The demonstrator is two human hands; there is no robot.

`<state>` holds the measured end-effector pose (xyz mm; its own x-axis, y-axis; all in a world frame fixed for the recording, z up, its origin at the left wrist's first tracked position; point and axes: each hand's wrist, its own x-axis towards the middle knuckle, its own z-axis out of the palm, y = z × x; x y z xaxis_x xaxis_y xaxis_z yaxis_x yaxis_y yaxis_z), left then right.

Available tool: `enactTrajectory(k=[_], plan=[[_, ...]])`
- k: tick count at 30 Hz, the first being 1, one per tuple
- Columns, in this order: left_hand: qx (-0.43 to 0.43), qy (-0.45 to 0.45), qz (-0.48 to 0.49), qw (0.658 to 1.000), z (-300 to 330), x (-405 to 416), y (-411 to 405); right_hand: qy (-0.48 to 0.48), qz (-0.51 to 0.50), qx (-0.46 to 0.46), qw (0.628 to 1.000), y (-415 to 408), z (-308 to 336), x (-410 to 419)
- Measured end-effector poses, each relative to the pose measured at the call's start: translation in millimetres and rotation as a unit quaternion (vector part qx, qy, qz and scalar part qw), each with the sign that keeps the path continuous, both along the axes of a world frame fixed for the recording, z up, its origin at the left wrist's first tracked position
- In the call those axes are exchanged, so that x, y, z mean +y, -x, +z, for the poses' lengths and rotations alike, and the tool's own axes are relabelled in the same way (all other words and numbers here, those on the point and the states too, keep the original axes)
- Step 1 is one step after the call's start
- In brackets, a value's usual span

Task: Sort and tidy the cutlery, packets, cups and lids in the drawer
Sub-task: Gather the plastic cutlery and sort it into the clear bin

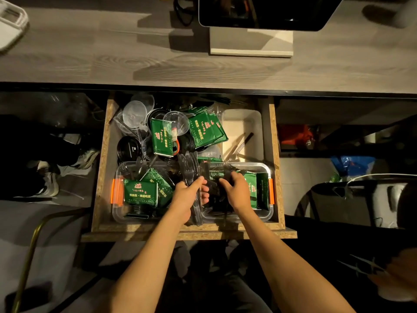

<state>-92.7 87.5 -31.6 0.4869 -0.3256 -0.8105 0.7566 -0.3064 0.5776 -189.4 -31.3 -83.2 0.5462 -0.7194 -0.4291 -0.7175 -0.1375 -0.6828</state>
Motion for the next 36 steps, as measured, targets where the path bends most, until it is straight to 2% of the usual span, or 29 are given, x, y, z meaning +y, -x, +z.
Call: enactTrajectory(k=[6,13,22,26,29,36], plan=[[0.0,0.021,-0.008,1.0,4,-12,4,-0.107,-0.087,-0.111,0.984,7,23,-10],[-0.015,0.033,-0.005,0.999,8,-25,6,-0.15,-0.174,-0.204,0.952,18,41,-23],[-0.06,0.037,0.028,0.997,18,-27,6,-0.243,-0.187,-0.172,0.936,-6,53,-27],[-0.06,0.03,0.037,0.997,25,-24,2,-0.241,-0.178,-0.171,0.939,-16,64,-24],[-0.059,0.029,0.042,0.997,29,-23,0,-0.197,-0.171,-0.169,0.95,-19,76,-21],[-0.071,0.039,0.037,0.996,43,-27,-6,-0.199,-0.206,-0.261,0.922,-24,111,-22]])
